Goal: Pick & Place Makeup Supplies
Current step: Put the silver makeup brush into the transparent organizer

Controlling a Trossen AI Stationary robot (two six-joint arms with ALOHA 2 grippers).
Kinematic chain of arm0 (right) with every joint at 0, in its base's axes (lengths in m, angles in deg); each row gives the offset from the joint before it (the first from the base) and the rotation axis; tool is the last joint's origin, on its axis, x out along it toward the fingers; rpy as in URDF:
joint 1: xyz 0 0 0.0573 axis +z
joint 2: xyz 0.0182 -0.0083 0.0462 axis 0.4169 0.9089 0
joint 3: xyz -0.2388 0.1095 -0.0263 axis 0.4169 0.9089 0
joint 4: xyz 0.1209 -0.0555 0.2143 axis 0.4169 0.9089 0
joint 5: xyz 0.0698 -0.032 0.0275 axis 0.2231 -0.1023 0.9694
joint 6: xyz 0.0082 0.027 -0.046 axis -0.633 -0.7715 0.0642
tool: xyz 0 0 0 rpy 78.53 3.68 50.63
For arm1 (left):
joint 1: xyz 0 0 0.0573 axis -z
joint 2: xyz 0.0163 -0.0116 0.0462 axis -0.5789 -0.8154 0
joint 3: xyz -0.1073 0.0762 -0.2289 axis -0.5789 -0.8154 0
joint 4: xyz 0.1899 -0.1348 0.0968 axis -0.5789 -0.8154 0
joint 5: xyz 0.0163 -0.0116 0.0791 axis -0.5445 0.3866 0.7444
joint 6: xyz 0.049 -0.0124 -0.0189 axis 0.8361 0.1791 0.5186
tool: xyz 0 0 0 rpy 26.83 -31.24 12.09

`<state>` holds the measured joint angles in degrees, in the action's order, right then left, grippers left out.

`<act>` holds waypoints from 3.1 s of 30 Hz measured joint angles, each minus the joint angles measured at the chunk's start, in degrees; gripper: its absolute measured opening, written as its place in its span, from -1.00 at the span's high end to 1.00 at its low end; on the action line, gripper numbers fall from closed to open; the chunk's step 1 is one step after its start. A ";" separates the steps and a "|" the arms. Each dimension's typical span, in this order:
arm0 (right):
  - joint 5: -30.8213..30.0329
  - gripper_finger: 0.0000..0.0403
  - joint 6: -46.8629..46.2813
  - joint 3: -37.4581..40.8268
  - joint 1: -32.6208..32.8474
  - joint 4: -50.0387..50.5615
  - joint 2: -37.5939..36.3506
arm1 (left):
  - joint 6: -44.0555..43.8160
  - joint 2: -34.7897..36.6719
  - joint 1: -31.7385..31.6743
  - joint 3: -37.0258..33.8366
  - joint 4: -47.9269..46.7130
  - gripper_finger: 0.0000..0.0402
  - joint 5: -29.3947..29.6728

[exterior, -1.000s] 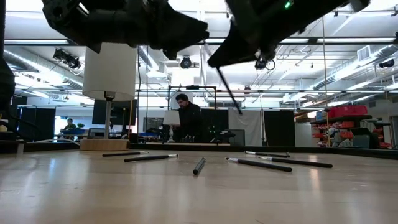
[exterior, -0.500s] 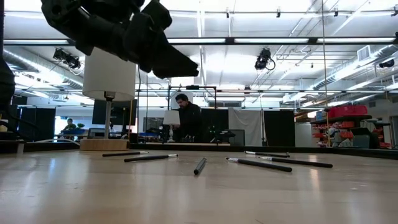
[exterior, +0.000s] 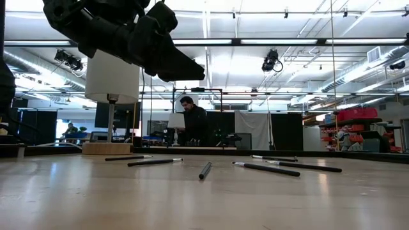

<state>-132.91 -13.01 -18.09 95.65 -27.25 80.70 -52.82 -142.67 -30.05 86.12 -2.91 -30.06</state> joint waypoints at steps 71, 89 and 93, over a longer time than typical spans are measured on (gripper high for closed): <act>-12.36 0.50 -26.64 0.04 -8.10 31.60 6.23 | 0.11 0.00 0.00 0.00 2.71 0.01 0.02; 12.41 0.22 36.76 2.08 -48.18 -4.62 6.14 | 0.17 0.00 -0.06 0.04 -1.96 0.01 4.71; 17.72 0.02 40.73 9.30 -55.27 -17.40 6.14 | 0.20 -0.02 -0.13 0.04 -5.38 0.01 7.51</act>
<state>-115.19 27.72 -8.79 40.37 -44.65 86.84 -52.62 -142.69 -30.18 86.16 -8.29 -22.55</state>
